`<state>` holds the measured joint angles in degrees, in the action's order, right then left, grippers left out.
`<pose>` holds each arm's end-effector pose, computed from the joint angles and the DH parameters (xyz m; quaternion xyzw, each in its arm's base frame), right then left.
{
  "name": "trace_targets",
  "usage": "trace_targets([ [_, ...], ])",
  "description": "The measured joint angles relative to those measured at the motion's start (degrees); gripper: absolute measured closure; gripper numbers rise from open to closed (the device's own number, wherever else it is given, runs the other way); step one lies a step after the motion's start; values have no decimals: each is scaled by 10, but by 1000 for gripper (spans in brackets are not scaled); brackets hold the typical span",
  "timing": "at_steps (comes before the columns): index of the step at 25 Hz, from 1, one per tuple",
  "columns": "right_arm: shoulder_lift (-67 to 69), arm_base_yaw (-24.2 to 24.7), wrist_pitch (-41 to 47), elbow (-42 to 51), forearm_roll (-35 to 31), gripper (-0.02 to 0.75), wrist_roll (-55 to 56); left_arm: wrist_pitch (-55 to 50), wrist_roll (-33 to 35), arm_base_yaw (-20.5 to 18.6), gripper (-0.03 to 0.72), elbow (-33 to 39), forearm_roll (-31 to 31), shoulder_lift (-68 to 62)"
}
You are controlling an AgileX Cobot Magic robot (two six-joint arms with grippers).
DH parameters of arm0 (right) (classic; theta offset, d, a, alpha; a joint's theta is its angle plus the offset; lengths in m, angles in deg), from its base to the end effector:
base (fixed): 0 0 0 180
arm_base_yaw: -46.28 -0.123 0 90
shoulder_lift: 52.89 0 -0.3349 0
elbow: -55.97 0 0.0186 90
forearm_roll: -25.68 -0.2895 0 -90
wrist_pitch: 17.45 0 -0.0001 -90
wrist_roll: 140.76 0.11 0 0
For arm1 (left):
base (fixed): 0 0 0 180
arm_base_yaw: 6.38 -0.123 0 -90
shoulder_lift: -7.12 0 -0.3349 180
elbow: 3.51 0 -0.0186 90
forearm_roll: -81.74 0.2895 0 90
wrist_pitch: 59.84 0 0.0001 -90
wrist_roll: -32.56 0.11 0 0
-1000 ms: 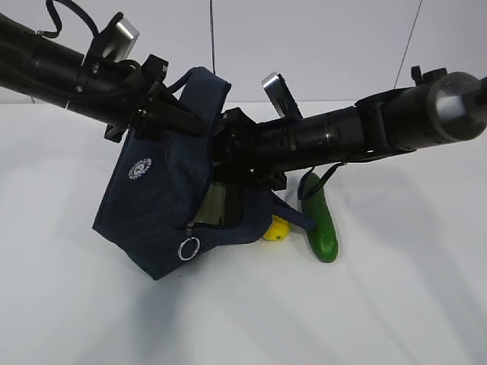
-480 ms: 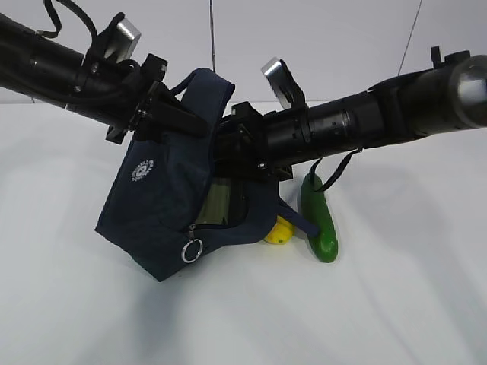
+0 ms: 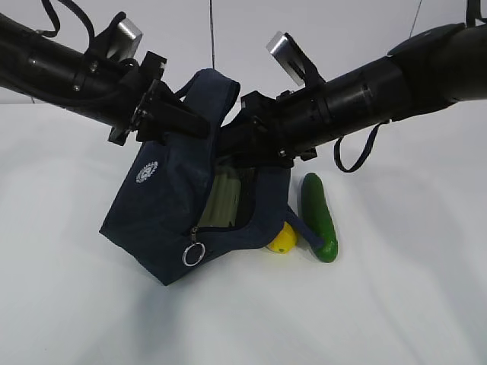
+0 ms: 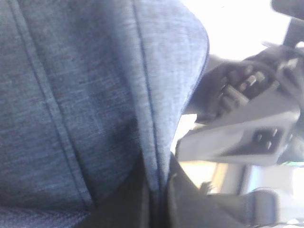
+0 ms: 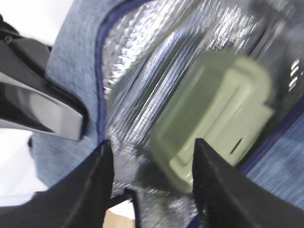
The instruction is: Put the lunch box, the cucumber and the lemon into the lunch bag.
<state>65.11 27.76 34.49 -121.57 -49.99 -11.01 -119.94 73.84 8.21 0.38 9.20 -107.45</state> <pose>0.4130 0.2269 0.2351 -0.1601 0.8454 0.4733 0.1889 0.4001 -0.1982 0.2547 0.1228 0.8474 -0.5002 0.1291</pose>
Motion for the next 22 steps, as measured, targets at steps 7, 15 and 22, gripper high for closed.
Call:
trace_targets([
  [7, -53, 15, -15, 0, 91, 330, 58, -15, 0, 0, 686, 0, -7, 0],
  [15, -99, 18, -23, 0, 198, 330, 127, -23, 0, 0, 686, 0, -72, 0],
  [22, -128, 18, -23, 0, 302, 331, 199, -25, 0, -4, 686, 0, -57, 0],
])
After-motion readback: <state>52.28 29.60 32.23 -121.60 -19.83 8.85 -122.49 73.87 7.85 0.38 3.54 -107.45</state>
